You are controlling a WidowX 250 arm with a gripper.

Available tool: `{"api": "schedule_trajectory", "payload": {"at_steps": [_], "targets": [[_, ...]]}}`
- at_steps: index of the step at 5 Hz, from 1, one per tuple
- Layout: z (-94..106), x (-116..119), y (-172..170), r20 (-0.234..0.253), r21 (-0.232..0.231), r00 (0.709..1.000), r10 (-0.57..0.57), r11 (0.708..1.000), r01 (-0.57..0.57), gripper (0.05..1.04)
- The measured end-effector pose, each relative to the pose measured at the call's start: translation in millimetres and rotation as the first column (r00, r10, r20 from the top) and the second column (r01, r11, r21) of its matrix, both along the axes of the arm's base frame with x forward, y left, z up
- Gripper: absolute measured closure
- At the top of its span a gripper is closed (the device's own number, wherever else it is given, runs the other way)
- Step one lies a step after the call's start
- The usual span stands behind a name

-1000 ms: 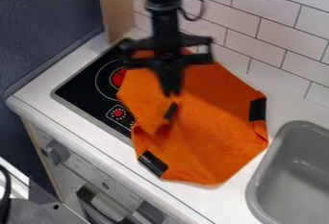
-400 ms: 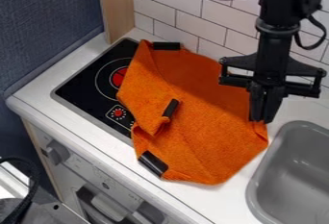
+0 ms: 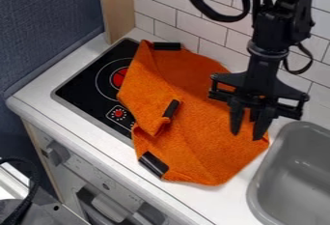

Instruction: Fold the cloth from left to right

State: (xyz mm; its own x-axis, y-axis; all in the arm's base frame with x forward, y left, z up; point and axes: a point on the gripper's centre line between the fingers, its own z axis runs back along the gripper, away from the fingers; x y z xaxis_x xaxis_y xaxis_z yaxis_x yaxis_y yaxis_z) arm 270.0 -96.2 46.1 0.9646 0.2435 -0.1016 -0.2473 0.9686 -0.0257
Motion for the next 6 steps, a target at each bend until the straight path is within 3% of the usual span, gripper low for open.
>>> {"api": "schedule_trajectory", "payload": {"at_steps": [1, 2, 3, 4, 5, 6], "targets": [[-10.4, -4.7, 14.0, -0.01, -0.018, 1.0, 0.029, 0.999, -0.029, 0.307], [-13.2, -2.1, 35.2, -0.011, -0.015, 0.997, 0.071, 0.997, -0.071, 0.083], [-6.3, 2.9, 54.6, -0.028, -0.002, 0.996, 0.082, 0.997, -0.082, 0.083], [5.4, 9.4, 87.0, -0.016, -0.008, 0.99, 0.14, 0.99, -0.14, 0.083], [23.4, 17.9, 116.5, 0.03, -0.005, 0.976, 0.216, 0.976, -0.216, 0.083], [42.1, 32.7, 136.6, 0.061, -0.037, 0.959, 0.278, 0.96, -0.276, 0.083]]}}
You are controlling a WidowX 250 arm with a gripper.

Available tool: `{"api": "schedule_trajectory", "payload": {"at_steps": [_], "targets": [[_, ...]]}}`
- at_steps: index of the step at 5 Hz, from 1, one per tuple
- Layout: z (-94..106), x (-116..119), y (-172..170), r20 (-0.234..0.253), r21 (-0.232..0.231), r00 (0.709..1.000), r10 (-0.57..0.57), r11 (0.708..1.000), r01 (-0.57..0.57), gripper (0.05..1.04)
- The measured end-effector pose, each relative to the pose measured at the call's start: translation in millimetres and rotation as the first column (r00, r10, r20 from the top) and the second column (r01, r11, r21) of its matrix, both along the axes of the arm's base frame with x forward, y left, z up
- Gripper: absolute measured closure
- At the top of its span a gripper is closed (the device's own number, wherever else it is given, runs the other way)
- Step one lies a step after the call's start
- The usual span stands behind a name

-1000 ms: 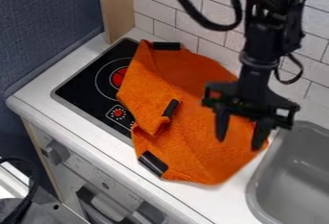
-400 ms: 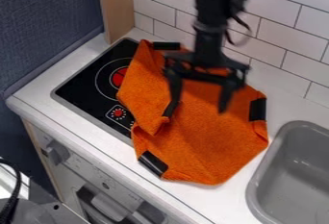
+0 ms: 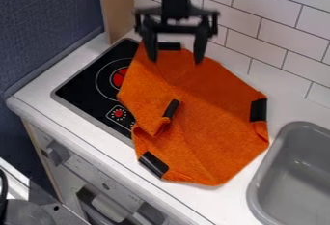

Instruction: Fold the cloth from left to right

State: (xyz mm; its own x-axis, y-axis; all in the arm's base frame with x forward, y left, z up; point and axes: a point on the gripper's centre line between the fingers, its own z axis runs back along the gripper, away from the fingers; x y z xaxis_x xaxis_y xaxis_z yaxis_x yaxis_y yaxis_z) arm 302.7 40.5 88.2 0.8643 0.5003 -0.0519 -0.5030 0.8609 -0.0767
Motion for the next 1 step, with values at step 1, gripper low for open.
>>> {"api": "schedule_trajectory", "payload": {"at_steps": [1], "targets": [[-5.1, 4.5, 35.1, -0.046, -0.018, 0.995, 0.092, 0.996, -0.093, 0.083]]}}
